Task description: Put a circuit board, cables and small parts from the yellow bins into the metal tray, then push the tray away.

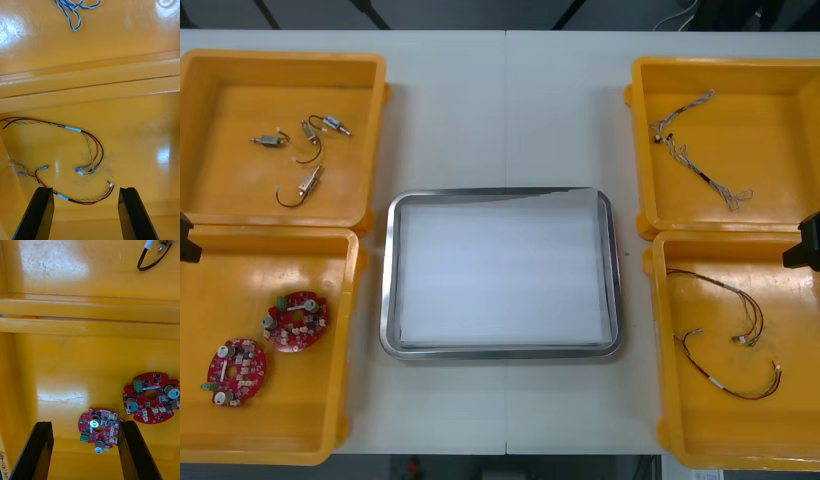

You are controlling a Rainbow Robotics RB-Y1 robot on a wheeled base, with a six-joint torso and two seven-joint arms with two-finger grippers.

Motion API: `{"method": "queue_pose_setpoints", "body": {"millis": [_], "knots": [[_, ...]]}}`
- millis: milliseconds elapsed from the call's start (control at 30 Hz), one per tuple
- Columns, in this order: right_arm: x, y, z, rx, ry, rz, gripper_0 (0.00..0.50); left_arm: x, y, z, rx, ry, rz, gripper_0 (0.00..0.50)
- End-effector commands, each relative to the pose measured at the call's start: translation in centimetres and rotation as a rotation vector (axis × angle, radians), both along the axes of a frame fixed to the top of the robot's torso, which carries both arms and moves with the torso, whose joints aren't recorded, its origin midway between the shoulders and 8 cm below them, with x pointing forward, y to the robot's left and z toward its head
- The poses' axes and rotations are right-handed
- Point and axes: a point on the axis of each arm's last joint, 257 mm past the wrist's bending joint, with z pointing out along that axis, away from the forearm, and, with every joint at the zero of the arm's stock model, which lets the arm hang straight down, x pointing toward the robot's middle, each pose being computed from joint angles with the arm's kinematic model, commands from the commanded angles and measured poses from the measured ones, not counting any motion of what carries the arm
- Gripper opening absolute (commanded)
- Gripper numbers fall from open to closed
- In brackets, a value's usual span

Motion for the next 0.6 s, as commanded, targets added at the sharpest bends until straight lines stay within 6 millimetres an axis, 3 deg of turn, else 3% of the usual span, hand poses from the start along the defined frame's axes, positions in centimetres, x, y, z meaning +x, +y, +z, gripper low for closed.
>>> {"method": "queue_pose_setpoints", "body": {"millis": [33, 400, 433, 600], "knots": [[0.1, -0.1, 0.8, -0.017, -0.034, 0.031, 0.5, -0.4, -0.3, -0.8, -0.008, 0.016, -0.016, 0.5], [0.1, -0.1, 0.8, -0.017, -0.034, 0.031, 0.5, -0.4, -0.3, -0.8, -0.008, 0.016, -0.016, 0.5], [-1.2, 0.0, -1.4, -0.012, 0.029, 0.032, 0.5, -0.4, -0.3, -0.8, -0.008, 0.016, -0.016, 0.5], [-1.3, -0.1, -1.1, -0.028, 0.032, 0.066, 0.5, -0.4, -0.3, -0.8, -0.008, 0.016, -0.016, 0.5]]}}
